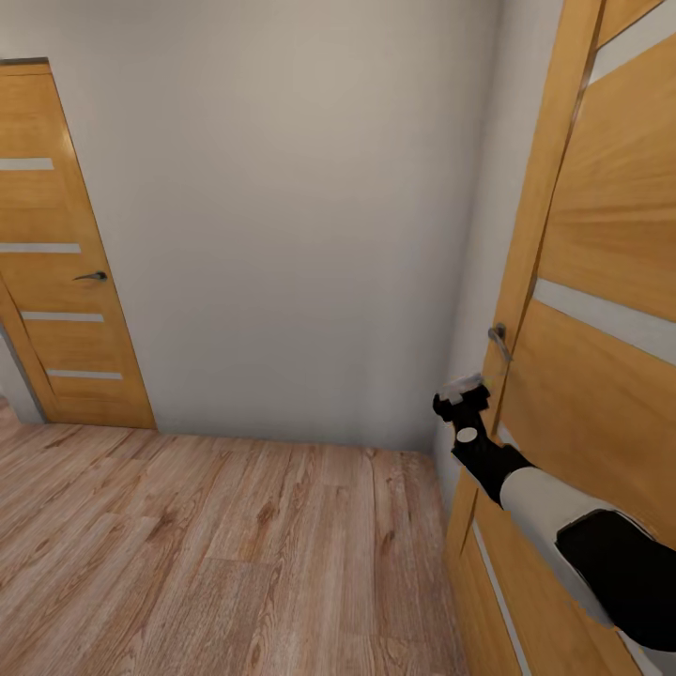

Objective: Move the two storage containers from the living room to the garage. In the garage, place one container on the floor and stack the other container on top of it (either order is fine).

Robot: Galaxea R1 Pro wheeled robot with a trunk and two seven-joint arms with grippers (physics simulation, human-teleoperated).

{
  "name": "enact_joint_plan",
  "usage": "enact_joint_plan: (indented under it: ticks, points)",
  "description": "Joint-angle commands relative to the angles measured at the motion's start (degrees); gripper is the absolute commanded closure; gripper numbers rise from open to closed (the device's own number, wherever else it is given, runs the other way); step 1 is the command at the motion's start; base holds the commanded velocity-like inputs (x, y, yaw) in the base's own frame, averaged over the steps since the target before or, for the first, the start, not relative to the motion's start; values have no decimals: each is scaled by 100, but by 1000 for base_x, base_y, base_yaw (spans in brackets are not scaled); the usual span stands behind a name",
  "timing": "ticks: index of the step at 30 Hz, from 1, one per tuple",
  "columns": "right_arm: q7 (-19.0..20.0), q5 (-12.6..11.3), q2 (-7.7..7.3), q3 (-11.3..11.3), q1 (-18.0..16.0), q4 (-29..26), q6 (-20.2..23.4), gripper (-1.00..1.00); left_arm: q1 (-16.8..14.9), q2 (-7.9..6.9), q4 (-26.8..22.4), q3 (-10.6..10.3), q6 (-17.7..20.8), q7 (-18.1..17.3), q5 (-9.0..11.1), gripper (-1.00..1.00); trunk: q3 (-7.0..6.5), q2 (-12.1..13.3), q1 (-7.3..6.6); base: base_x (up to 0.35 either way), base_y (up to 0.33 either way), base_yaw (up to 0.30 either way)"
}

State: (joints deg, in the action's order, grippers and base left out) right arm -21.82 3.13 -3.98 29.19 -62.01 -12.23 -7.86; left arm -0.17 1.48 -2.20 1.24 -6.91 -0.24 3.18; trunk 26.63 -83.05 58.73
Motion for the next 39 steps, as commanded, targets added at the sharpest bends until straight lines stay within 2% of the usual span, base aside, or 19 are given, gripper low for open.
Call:
enact_joint_plan:
  ticks: [1, 3, 5, 7, 10, 11, 12, 14, 16, 17, 18, 21, 22, 27, 30, 32, 34, 35, 39]
  points:
    - [79, 27, 261, -10, -4, 139, -14, -100, -1, 1, 3, 9, -14, -3, 33, -100, 6, -3, 0, 0, 0, 0]
    - [351, -52, 743, -111, -2, 563, -41, -100, -1, 1, 3, 8, -13, -3, 33, -100, 6, -3, 0, 0, 0, 0]
    - [610, -233, 911, -176, 35, 854, -36, -100, -1, 1, 1, 8, -12, -3, 33, -100, 6, -3, 0, 0, 0, 0]
    - [894, -419, 976, -214, 50, 1110, -15, -100, -1, 1, 1, 8, -12, -3, 33, -100, 6, -3, 0, 0, 0, 0]
    - [1216, -600, 987, -236, 58, 1290, 55, -100, -1, 1, 3, 8, -12, -2, 33, -100, 6, -3, 0, 0, 0, 0]
    - [1276, -627, 966, -238, 70, 1315, 92, -100, -1, 1, 3, 8, -12, 0, 33, -100, 6, -3, 0, 0, 0, 0]
    - [1370, -668, 859, -241, 132, 1352, 198, -100, -1, 1, 2, 8, -12, 2, 33, -100, 6, -3, 0, 0, 0, 0]
    - [1496, -716, 520, -244, 455, 1391, 527, -100, -1, 1, 1, 8, -12, 4, 33, -100, 6, -3, 0, 0, 0, 0]
    - [1549, -736, 361, -248, 706, 1400, 690, -100, -1, 1, 0, 8, -12, 4, 33, -100, 6, -3, 0, 0, 0, 0]
    - [1606, -794, 191, -252, 1148, 1408, 848, -100, -1, 1, 2, 9, -12, 4, 33, -100, 6, -3, 0, 0, 0, 0]
    - [1627, -853, 103, -253, 1491, 1411, 908, -100, -1, 1, 4, 8, -12, 3, 33, -100, 6, -3, 0, 0, 0, 0]
    - [1645, -943, -7, -254, 2073, 1414, 953, -100, -1, 1, 4, 8, -12, 3, 35, -100, 6, -3, 0, 0, 0, 0]
    - [1652, -993, -59, -255, 2485, 1415, 959, -100, -1, 1, 5, 11, -12, 4, 37, -100, 6, -3, 0, 0, 0, 0]
    - [1664, -1099, -179, -253, 3816, 1416, 1024, -100, -1, 1, 6, 17, -12, 6, 41, -100, 6, -3, 0, 0, 0, 0]
    - [1675, -1104, -197, -249, 4279, 1416, 1000, -100, -1, 1, 4, 18, -12, 6, 42, -100, 6, -3, 0, 0, 0, 0]
    - [1695, -1076, -182, -242, 4708, 1416, 932, -100, -1, 1, 2, 21, -12, 3, 42, -100, 6, -3, 0, 0, 0, 0]
    - [1732, -1064, -163, -236, 4944, 1416, 844, -100, -1, 1, 1, 23, -12, 1, 42, -100, 6, -3, 0, 0, 0, 0]
    - [1795, -1065, -151, -236, 5134, 1414, 647, -100, -1, 1, 2, 24, -12, -1, 38, -100, 6, -3, 0, 0, 0, 0]
    - [2089, -1112, -155, -242, 5352, 1416, 24, -100, -1, 1, 5, 24, -12, -2, 34, -100, 6, -3, 0, 0, 0, 0]
